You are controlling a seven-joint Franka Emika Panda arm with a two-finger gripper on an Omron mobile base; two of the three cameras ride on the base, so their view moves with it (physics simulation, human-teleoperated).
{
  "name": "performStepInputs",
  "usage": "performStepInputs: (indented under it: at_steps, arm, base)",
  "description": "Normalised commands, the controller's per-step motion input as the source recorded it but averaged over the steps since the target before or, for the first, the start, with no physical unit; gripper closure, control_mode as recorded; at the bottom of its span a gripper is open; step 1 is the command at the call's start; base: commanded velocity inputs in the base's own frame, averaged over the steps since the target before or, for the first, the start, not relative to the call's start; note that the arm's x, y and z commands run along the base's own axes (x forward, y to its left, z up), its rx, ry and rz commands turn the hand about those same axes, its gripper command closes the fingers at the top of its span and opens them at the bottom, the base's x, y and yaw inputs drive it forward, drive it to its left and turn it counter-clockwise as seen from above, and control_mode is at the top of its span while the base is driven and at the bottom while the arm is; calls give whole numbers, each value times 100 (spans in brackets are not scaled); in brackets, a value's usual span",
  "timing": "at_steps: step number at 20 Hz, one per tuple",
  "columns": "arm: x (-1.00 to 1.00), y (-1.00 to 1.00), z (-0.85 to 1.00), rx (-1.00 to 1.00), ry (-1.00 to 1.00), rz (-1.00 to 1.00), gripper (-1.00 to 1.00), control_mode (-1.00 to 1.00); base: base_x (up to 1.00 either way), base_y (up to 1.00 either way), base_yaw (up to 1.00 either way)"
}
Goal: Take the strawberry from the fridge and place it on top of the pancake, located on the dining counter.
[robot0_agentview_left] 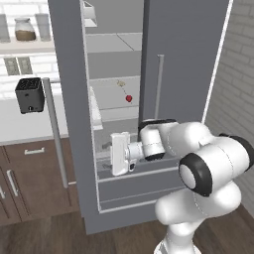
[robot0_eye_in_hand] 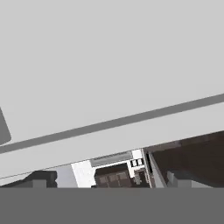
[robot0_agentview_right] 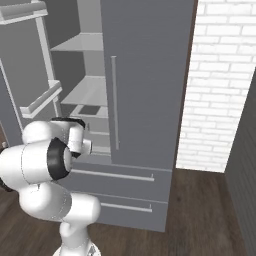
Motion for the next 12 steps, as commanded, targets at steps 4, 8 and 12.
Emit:
performStepInputs:
  at_steps: [4, 8, 12]
  arm:
    - [6, -100, -1, -1, -4, 0, -100, -100]
    - [71, -100, -22, -22, -27, 19, -100, -100]
    - [60, -100, -19, -33, -39, 32, -100, -100]
  base:
    - [0, 0, 0]
    - [0, 0, 0]
    - [0, 0, 0]
